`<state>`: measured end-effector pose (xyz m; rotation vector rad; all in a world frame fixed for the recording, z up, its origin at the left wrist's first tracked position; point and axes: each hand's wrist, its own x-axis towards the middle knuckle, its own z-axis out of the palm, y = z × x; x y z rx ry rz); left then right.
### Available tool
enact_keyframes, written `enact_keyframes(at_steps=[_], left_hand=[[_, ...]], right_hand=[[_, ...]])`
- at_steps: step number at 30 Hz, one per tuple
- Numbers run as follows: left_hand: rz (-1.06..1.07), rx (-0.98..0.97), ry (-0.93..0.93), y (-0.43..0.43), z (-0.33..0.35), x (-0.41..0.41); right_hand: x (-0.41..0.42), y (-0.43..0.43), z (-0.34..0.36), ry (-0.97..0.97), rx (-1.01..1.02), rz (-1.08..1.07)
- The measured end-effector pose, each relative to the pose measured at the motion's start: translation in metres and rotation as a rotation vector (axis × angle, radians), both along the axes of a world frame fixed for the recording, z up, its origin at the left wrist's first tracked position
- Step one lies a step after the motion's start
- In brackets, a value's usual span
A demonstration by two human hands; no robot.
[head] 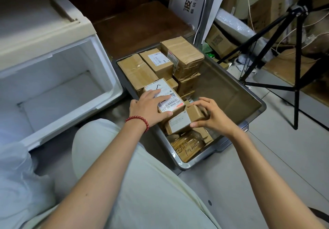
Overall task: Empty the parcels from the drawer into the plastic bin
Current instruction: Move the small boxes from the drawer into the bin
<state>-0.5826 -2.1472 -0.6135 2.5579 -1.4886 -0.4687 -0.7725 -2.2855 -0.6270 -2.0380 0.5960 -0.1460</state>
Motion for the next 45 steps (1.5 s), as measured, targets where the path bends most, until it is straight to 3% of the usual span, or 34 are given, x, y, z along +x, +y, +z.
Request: enact_keyframes(at_steps=[3, 12, 17, 21, 24, 31, 34, 38, 45], left_hand=[[0.001, -0.005, 0.001, 0.001, -0.001, 0.001], [-0.003, -0.010, 0.018, 0.001, -0.003, 0.002], [-0.001, -0.007, 0.018, 0.001, -0.001, 0.001], [0.005, -0.021, 0.018, 0.001, -0.003, 0.001], [0.005, -0.028, 0.017, 0.001, -0.004, 0.002], [0.005, -0.040, 0.013, 0.002, -0.006, 0.002], [0.003, -0.044, 0.002, 0.002, -0.007, 0.003], [-0.008, -0.091, -0.054, 0.005, -0.011, 0.004], [0.062, -0.161, -0.129, 0.011, -0.010, 0.012]], right_hand=[[0.004, 0.012, 0.002, -0.016, 0.211, -0.012], [0.011, 0.014, -0.017, 0.036, 0.515, -0.359], [0.021, 0.021, -0.017, 0.080, 0.331, -0.355], [0.026, 0.029, -0.028, 0.088, 0.398, -0.418], [0.030, 0.036, -0.049, 0.238, 0.373, -0.409], [0.049, 0.038, -0.062, 0.499, 0.011, -0.402], [0.049, 0.036, -0.066, 0.592, 0.074, -0.304], [0.042, 0.029, -0.051, 0.511, 0.151, -0.293], [0.022, 0.010, -0.004, 0.376, -0.143, -0.371]])
